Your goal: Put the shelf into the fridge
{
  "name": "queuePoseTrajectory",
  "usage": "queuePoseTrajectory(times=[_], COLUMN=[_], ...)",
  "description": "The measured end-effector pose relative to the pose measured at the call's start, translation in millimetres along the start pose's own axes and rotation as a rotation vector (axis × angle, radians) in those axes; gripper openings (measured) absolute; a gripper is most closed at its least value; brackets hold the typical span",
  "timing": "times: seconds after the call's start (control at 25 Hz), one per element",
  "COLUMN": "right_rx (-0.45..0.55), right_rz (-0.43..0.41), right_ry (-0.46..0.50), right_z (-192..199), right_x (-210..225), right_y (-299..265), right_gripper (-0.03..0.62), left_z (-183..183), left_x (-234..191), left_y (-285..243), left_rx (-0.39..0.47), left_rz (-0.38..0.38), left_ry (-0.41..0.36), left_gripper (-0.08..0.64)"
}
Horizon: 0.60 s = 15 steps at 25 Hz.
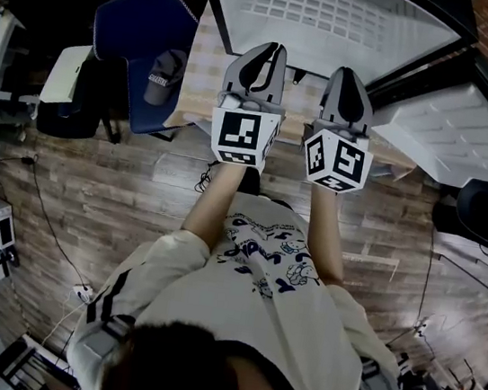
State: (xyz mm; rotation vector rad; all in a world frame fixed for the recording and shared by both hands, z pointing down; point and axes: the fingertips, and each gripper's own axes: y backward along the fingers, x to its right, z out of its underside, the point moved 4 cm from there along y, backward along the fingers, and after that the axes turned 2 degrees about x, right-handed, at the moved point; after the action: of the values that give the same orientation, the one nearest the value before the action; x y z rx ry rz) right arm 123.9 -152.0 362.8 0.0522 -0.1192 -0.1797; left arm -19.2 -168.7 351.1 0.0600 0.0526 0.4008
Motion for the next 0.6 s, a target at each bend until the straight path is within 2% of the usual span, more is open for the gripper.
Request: queuePoseTrajectory(times=[0.6], right_rx=[0.016], right_rz=[0.007], right_ry=[0.018], right_z=[-7.8], right_x=[-4.4], right_y=[2.1], right_gripper=[0.048], left_z=[-7.0], left_x=[-0.5], left_y=[3.7], left_rx=[0.009], left_rz=[-0.004], left_ry=[-0.016], left_gripper=[0.034])
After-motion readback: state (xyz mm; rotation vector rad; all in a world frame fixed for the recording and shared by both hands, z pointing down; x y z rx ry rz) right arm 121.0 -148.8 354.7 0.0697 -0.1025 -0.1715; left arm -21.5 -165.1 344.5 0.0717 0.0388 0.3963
